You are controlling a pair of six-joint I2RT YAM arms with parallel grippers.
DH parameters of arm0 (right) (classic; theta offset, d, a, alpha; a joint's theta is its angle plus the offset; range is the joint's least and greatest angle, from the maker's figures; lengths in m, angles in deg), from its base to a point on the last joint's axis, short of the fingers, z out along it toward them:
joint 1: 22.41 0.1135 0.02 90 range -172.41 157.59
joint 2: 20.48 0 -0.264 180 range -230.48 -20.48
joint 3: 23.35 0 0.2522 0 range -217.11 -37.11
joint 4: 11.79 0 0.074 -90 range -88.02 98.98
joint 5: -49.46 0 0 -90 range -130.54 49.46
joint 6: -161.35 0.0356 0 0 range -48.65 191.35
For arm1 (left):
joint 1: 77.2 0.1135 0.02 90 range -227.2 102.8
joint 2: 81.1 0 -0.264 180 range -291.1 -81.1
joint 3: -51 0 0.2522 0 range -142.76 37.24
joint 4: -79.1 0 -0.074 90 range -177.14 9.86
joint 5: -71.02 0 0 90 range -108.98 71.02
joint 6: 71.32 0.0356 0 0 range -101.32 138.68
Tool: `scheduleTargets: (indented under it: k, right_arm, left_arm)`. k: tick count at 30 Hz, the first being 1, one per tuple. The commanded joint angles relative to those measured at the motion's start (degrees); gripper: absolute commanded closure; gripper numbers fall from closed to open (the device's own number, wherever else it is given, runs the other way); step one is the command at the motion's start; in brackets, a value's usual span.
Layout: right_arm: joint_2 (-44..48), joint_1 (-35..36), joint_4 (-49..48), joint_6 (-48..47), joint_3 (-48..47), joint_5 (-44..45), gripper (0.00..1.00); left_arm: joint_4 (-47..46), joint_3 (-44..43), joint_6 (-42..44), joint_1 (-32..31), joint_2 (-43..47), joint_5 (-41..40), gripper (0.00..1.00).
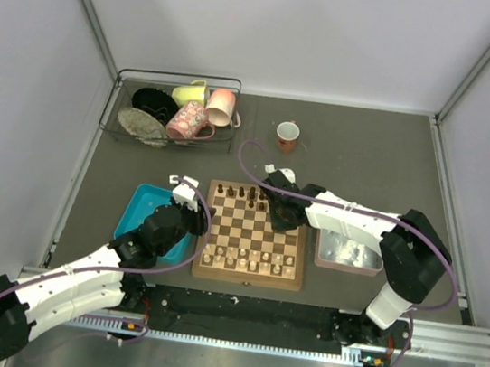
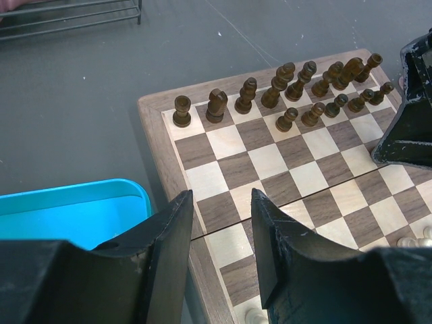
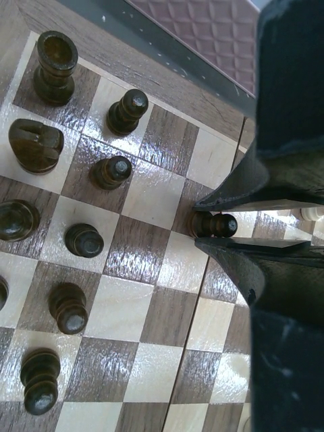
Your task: Set up the chess pieces on the board
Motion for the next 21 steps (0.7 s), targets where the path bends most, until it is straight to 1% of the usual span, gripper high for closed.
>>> scheduleTargets:
  k: [1, 4, 9, 14, 21]
  right_arm:
    - [-0.17, 0.85, -0.23, 1.12, -1.49, 2.04, 0.79]
    - [-0.08, 0.94, -0.14, 1.21, -1.4, 1.95, 0.74]
    - [0.53, 0.85, -0.14, 1.03, -1.49, 1.77, 0.71]
    - [2.11, 0.94, -0.23, 0.94, -1.84, 1.86, 0.7]
    - [3.52, 0.94, -0.05, 0.59, -2.28, 2.3, 0.73]
  left_arm:
    - [-2.82, 0.59, -0.34, -0.16, 0.33, -0.46, 0.55]
    - [-2.82, 0.68, -0.34, -0.16, 0.42, -0.46, 0.55]
    - [-2.82, 0.68, -0.34, -0.16, 0.33, -0.46, 0.55]
    - [-2.82, 0.68, -0.34, -0.25, 0.42, -0.46, 0.55]
    - [-2.82, 0.51, -0.25, -0.24, 0.24, -0.37, 0.55]
